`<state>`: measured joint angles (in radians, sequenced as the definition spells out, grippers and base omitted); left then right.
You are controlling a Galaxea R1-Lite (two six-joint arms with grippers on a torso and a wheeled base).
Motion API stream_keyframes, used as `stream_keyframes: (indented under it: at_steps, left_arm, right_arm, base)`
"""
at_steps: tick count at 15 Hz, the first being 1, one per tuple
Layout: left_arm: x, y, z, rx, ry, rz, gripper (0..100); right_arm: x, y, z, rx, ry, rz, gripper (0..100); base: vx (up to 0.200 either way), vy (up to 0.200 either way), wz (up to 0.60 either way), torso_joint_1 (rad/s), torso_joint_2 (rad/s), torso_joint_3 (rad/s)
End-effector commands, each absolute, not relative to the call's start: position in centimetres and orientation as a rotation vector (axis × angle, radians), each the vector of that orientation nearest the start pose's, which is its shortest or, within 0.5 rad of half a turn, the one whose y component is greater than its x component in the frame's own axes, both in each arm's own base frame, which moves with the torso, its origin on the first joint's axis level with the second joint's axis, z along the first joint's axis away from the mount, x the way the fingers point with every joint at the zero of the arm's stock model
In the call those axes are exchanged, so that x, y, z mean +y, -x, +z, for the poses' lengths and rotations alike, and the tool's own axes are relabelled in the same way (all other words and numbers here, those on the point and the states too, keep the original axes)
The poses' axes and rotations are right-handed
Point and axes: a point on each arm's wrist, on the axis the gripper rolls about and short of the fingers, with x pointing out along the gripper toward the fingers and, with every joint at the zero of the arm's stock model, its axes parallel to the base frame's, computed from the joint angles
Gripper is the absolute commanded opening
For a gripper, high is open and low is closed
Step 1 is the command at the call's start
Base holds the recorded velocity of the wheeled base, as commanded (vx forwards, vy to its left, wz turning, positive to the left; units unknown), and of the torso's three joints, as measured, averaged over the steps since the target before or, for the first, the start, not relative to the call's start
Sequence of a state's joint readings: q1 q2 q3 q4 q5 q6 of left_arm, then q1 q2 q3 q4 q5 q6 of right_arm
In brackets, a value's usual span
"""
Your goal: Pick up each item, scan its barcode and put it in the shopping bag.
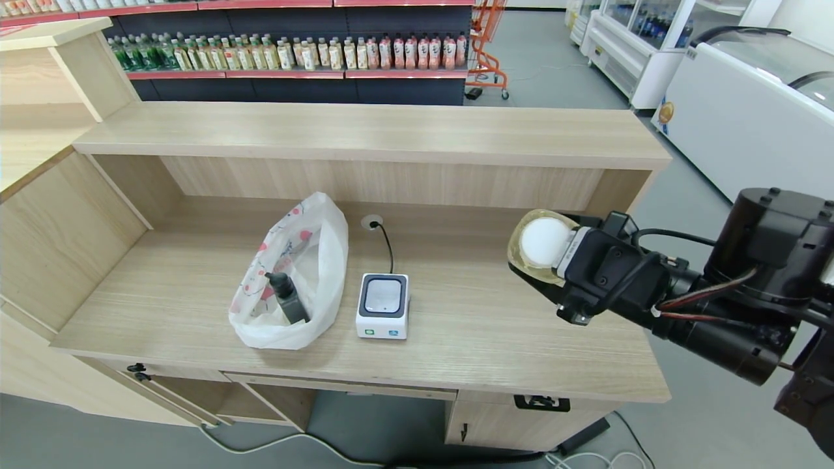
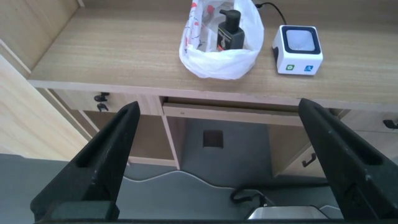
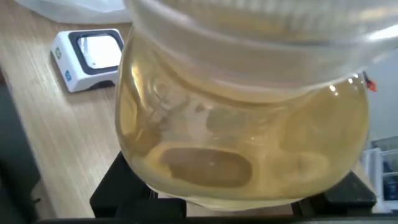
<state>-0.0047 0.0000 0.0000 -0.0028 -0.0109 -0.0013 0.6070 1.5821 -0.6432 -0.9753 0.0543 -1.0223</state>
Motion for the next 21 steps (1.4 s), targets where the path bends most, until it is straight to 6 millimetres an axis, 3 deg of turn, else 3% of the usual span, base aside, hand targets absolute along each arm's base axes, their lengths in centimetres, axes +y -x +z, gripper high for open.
stream_keyframes:
  at_steps: [1,9,17,21]
  left_arm:
    - [0.0,2.3,7.6,-0.002,0.000,-0.015,100]
    - [0.0,2.3,7.6,-0.002,-0.003,-0.015,100]
    - [0.0,2.3,7.6,-0.002,0.000,-0.015,100]
    - [0.0,2.3,7.6,-0.002,-0.003,-0.015,100]
  right_arm:
    - [16.2,-22.0,20.3,-0.395,0.987,0.589,0]
    - [16.4,-21.6,19.2,-0.381,0.987,0.579,0]
    - [17.7,-23.9,15.1,-0.412,1.004,0.503,0]
    - [16.5,-25.7,13.5,-0.425,1.085,0.414,0]
  base:
    - [0.000,0.000,0.00,0.000,0.00,0.000]
    - [0.000,0.000,0.00,0.000,0.00,0.000]
    - [0.000,0.200,0.00,0.003,0.00,0.002]
    - [0.000,0.200,0.00,0.004,0.00,0.002]
